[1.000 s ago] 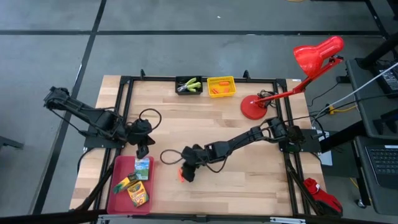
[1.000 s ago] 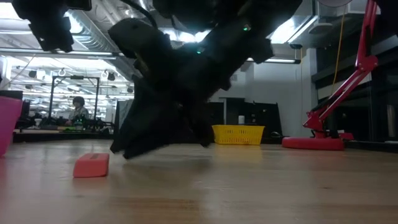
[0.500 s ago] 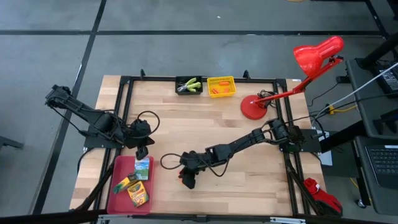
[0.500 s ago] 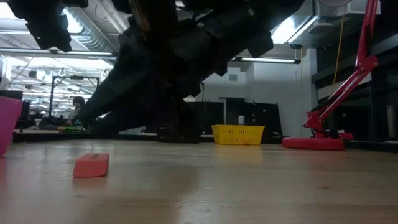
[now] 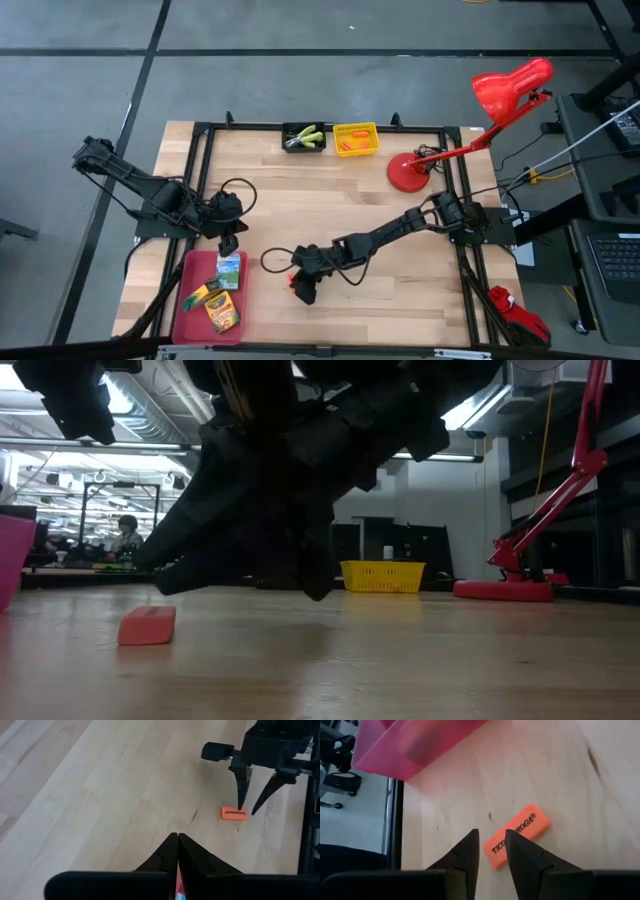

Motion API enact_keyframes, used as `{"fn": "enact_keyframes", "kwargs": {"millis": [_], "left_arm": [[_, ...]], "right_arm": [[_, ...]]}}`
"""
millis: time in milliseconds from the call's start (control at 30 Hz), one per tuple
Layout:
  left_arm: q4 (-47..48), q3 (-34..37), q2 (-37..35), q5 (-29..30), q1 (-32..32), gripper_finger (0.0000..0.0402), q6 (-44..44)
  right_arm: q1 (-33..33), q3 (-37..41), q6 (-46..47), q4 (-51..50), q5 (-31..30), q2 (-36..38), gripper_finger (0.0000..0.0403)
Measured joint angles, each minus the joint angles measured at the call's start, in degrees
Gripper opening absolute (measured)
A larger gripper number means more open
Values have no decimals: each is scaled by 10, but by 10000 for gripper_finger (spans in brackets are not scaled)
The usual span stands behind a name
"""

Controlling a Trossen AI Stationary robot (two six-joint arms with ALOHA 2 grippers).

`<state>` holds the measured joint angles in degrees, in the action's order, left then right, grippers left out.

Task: Pick & Place School Supplies
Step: Put the orange eraser into the yellow bin

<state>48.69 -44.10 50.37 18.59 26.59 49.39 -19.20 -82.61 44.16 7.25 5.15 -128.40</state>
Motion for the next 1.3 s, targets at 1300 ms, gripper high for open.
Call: {"fn": "enact_keyframes", "kwargs": {"millis": [1300], "left_arm": [[9, 0, 0, 30, 0, 6, -10]], "right_arm": [[13, -1, 50, -137, -2, -2, 98]]}}
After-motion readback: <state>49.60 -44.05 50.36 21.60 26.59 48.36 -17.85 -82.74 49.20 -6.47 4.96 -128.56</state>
